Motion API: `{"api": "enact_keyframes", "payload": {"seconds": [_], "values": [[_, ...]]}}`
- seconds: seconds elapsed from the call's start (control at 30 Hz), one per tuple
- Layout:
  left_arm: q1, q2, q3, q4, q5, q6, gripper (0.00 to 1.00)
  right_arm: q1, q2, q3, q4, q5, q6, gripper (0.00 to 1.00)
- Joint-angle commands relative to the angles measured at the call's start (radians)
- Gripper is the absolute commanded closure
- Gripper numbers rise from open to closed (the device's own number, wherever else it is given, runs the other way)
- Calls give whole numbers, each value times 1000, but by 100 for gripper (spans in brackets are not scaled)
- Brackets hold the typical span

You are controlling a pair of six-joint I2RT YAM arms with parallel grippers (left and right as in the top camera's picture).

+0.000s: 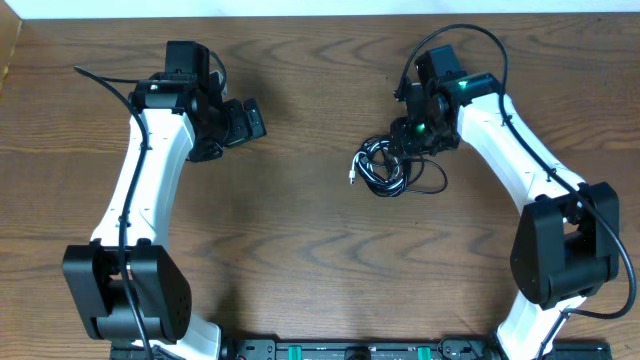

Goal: Untangle cables

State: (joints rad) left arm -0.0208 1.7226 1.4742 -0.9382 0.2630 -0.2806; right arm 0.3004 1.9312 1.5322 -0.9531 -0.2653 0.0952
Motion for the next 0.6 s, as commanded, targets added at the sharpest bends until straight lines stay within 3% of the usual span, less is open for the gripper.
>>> {"api": "enact_keyframes", "payload": {"seconds": [0.0,0.2,0.27,0.47,0.57], "values": [[3,5,2,-3,-6,7,2,11,2,-42,0,19,42,55],[3,5,2,-3,-6,7,2,64,2,-89,10,12,50,63],[3,5,2,-3,-6,7,2,80,2,-97,6,52,46,99],[3,5,2,-3,-6,7,2,78,2,-97,7,256,45,99],[3,5,2,-3,-7,7,2,78,2,-97,8,255,-10,99]]}}
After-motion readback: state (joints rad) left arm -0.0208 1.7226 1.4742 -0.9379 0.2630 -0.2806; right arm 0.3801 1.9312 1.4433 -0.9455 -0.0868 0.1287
